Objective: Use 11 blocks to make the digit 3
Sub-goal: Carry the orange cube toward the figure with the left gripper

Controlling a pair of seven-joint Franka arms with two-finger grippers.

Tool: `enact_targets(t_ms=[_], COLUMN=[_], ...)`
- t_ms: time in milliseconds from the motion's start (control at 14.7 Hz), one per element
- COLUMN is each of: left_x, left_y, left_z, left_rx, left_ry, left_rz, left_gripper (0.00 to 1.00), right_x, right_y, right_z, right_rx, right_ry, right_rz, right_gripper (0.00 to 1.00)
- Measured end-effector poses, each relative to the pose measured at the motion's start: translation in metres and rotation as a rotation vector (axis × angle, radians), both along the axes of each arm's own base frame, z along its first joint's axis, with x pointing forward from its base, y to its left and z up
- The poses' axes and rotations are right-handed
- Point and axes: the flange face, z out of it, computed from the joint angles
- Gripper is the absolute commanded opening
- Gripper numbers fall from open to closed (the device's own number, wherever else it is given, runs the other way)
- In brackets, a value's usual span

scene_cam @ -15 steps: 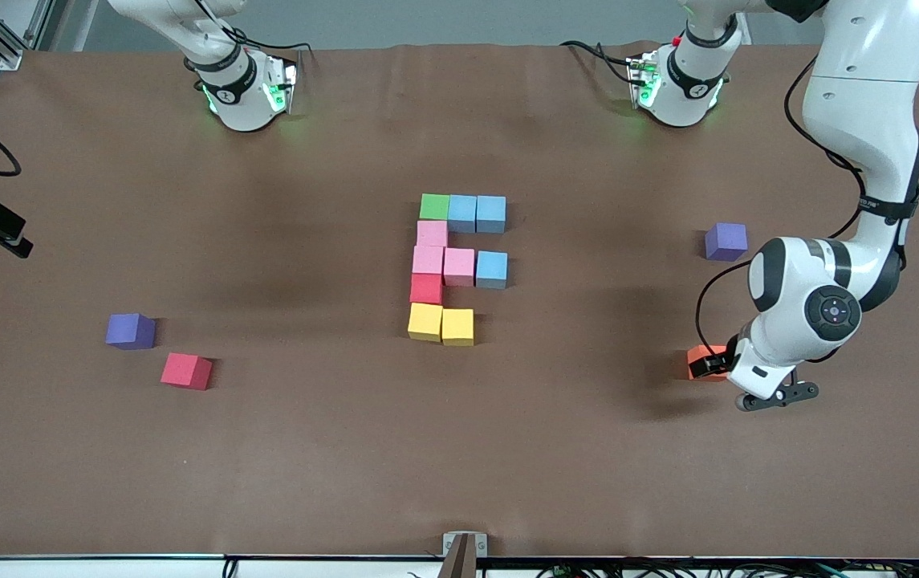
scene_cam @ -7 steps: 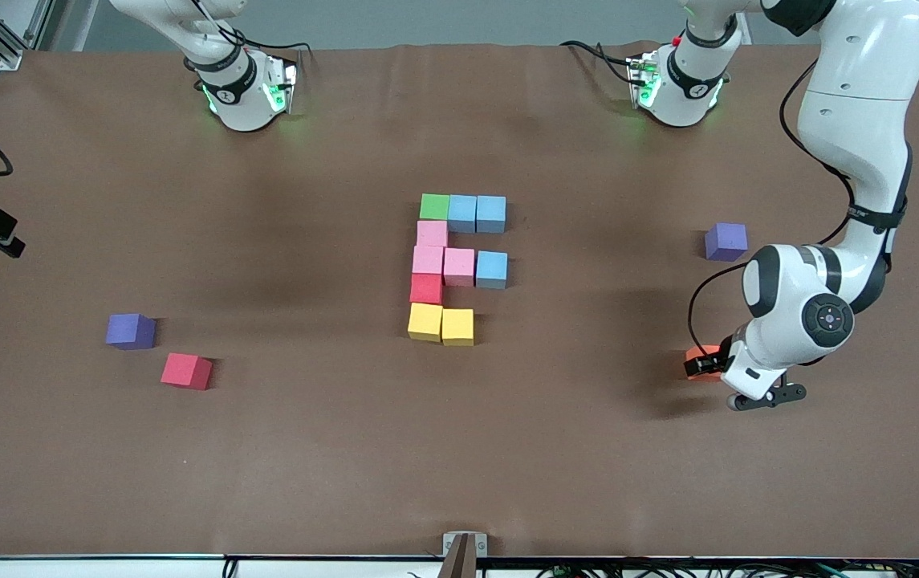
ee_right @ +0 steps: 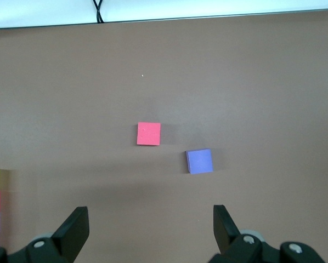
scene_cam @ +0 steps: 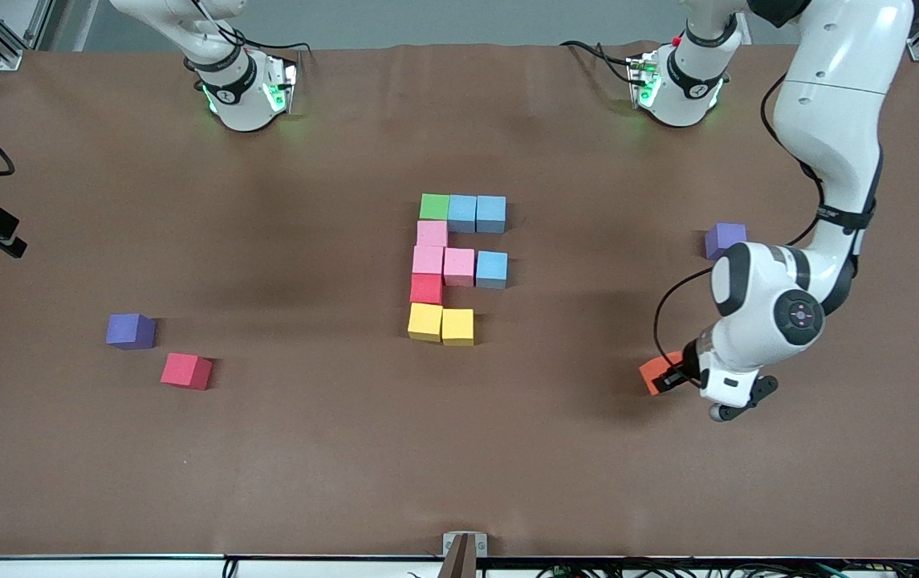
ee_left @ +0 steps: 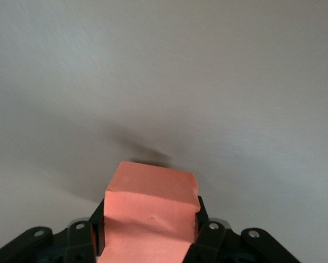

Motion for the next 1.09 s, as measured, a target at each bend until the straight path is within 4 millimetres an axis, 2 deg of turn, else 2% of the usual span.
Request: enact_targets(t_ms=[136,408,545,817,1089], left_x=[-0.001,-0.012,-0.016,-0.03,-0.043], left_y=[-0.044,-0.131,-0.165,-0.205,-0.23], left_z=[0.008,0.01,0.009,0.008,0.01], left_rx=[-0.02,-0.063,-0.085,-0.106,-0.109], left_ry=[0.002,0.033,0.054,0.093,0.106], left_rz=[0.118,0.389,0.543,0.794,0.936], left_gripper=[0.17,0.17,0.17,0.17,0.17], right_x=[0.0,0.001,0.002,0.004,0.004], right_y=[0.0,0.001,0.001,0.003,0.003], right_z=[0.0,-0.001,-0.004,-0.007,-0.008], right_rx=[0.0,0.0,0.0,0.0,0.001], right_ry=[0.0,0.002,0.007,0.011,0.016], right_rz=[0.001,0.002,0.003,0.006,0.006], right_gripper=[1.0,1.0,1.0,1.0,1.0])
